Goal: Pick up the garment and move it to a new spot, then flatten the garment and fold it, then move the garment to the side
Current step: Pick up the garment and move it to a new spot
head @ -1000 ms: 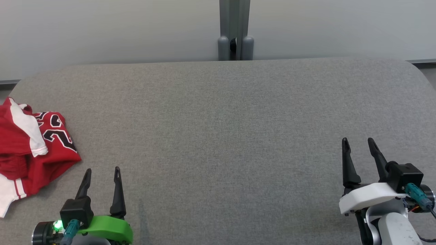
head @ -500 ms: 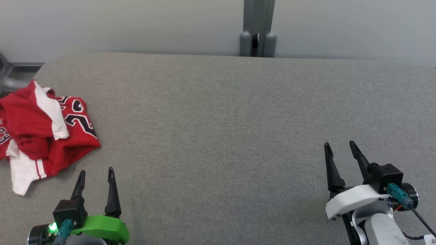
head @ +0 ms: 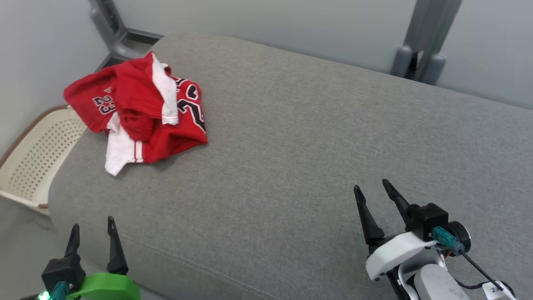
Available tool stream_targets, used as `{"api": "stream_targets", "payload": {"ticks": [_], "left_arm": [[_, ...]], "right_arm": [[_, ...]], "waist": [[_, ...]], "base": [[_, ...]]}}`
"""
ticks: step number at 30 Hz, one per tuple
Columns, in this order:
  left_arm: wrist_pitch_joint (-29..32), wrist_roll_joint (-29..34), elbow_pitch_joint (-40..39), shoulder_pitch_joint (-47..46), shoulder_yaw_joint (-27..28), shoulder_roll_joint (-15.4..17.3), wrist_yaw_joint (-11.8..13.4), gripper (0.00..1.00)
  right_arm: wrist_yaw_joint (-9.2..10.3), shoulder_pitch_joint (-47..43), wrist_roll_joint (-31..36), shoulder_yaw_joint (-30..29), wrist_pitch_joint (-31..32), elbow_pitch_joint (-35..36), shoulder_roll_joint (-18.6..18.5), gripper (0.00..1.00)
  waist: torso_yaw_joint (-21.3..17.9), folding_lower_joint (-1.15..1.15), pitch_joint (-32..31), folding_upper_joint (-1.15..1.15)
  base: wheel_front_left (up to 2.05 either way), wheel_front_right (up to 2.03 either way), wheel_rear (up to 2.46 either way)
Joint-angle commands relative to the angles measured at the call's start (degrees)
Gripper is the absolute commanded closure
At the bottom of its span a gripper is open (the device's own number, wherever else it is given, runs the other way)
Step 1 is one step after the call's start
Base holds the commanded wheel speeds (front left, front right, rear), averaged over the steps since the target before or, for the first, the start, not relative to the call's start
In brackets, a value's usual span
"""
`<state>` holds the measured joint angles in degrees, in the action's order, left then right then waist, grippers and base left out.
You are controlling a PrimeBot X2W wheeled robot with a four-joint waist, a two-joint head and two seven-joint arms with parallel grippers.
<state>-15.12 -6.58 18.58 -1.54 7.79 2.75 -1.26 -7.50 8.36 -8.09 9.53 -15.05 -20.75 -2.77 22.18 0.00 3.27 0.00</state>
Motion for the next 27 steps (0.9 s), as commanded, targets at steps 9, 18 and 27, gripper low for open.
{"api": "stream_targets", "payload": {"ticks": [9, 18, 27], "left_arm": [[-0.05, -1.32, -1.75, 2.86, 3.7, 0.23, 0.9, 0.0], [-0.05, -1.57, 0.19, 1.42, 2.02, 0.23, 0.2, 0.0], [-0.06, -2.62, 6.51, -8.21, 4.13, 1.44, -4.01, 0.0]], "right_arm": [[0.02, 2.6, -1.04, 6.41, -0.19, -2.29, -0.28, 0.0], [0.02, 1.36, -0.11, 5.79, -0.19, -2.9, -0.26, 0.0], [0.02, 3.36, 2.31, 6.49, -0.19, -1.68, -0.28, 0.0]], "waist": [[8.78, 0.0, 1.09, 0.0], [8.37, 0.0, 1.09, 0.0], [5.13, 0.0, 5.4, 0.0]], "base": [[0.0, 0.0, 0.0], [0.0, 0.0, 0.0], [0.0, 0.0, 0.0]]}}
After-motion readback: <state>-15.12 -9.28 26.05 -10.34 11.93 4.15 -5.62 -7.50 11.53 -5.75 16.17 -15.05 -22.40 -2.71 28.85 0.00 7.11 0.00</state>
